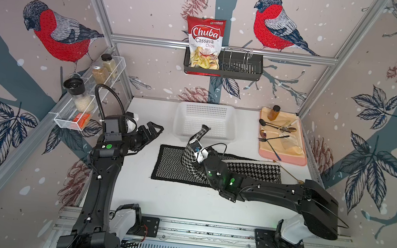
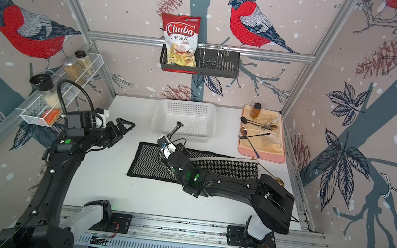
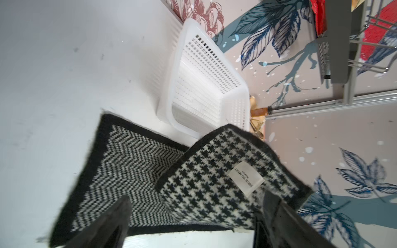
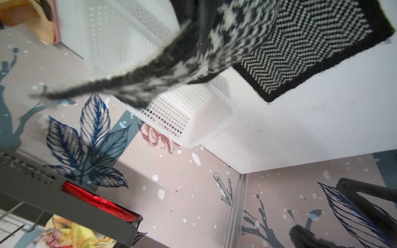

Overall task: Roll up the scarf and place it into the basket
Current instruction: Flatten out the scarf at the center of the board.

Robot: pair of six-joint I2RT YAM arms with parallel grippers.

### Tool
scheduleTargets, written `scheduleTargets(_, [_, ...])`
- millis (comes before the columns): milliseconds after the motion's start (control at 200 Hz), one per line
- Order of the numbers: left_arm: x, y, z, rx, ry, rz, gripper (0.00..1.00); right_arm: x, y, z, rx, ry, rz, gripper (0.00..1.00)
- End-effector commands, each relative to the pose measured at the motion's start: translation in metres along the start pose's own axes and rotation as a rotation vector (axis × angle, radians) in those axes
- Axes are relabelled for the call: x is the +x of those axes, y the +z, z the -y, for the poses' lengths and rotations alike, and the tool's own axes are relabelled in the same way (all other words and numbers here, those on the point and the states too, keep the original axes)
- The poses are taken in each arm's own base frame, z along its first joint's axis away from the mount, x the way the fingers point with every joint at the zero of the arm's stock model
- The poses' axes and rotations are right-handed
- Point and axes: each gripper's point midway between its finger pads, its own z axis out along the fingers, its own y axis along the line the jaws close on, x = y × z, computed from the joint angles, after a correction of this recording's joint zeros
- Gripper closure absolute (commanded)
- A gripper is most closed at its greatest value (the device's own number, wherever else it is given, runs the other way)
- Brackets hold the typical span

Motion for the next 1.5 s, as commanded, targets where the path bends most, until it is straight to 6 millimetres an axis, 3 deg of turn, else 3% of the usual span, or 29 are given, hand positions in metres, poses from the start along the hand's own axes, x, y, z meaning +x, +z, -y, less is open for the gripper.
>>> scheduleTargets(0, [0.01,0.012,0.017,0.198,-0.164,-0.074,0.02,-0.021,-0.011,0.01,0.129,-0.068,0.11,1.0])
scheduleTargets(100, [0.01,0.017,0.017,0.233,-0.19,-0.082,0.01,-0.012,-0.01,-0.027,0.054,-0.238,0.113,1.0])
scheduleTargets(230, [0.006,0.014,0.002,0.086,-0.112,-0.068,0.0,0.003,-0.015,-0.079,-0.066,-0.471,0.119,1.0])
scheduleTargets(410, [0.0,0.004,-0.028,-0.094,-0.08,0.021,0.0,0.018,-0.016,-0.139,-0.25,-0.545,0.082,1.0])
scheduleTargets(540, [0.028,0.017,-0.045,-0.068,-0.153,-0.096,0.0,0.027,-0.023,-0.161,-0.298,-0.58,0.08,1.0])
scheduleTargets(645, [0.06,0.029,-0.06,-0.025,-0.26,-0.194,0.0,0.051,-0.036,-0.181,-0.384,-0.632,0.049,1.0])
scheduleTargets(710, [0.07,0.031,-0.07,-0.03,-0.282,-0.198,0.0,0.068,-0.049,-0.196,-0.492,-0.644,-0.005,1.0])
scheduleTargets(755, [0.072,0.03,-0.076,-0.055,-0.277,-0.185,0.0,0.073,-0.057,-0.203,-0.566,-0.614,-0.042,0.92])
scheduleTargets(860, [0.075,0.029,-0.087,-0.102,-0.268,-0.162,0.0,0.074,-0.08,-0.208,-0.696,-0.531,-0.072,0.62])
scheduleTargets(931, [0.08,0.031,-0.093,-0.103,-0.279,-0.165,0.01,0.07,-0.093,-0.211,-0.763,-0.479,-0.081,0.52])
scheduleTargets(1001, [0.088,0.033,-0.097,-0.103,-0.296,-0.186,0.01,0.07,-0.107,-0.216,-0.852,-0.426,-0.12,0.33])
scheduleTargets(1051, [0.093,0.033,-0.101,-0.114,-0.3,-0.204,0.01,0.071,-0.117,-0.218,-0.907,-0.394,-0.144,0.26])
scheduleTargets(1156, [0.101,0.031,-0.108,-0.14,-0.295,-0.22,0.01,0.066,-0.139,-0.221,-1.017,-0.323,-0.152,0.22])
scheduleTargets(1281, [0.109,0.028,-0.116,-0.175,-0.294,-0.224,0.01,0.042,-0.154,-0.21,-1.105,-0.196,-0.116,0.2])
scheduleTargets(1496, [0.12,0.021,-0.117,-0.184,-0.257,-0.235,0.01,0.026,-0.134,-0.155,-1.067,0.01,-0.094,0.18])
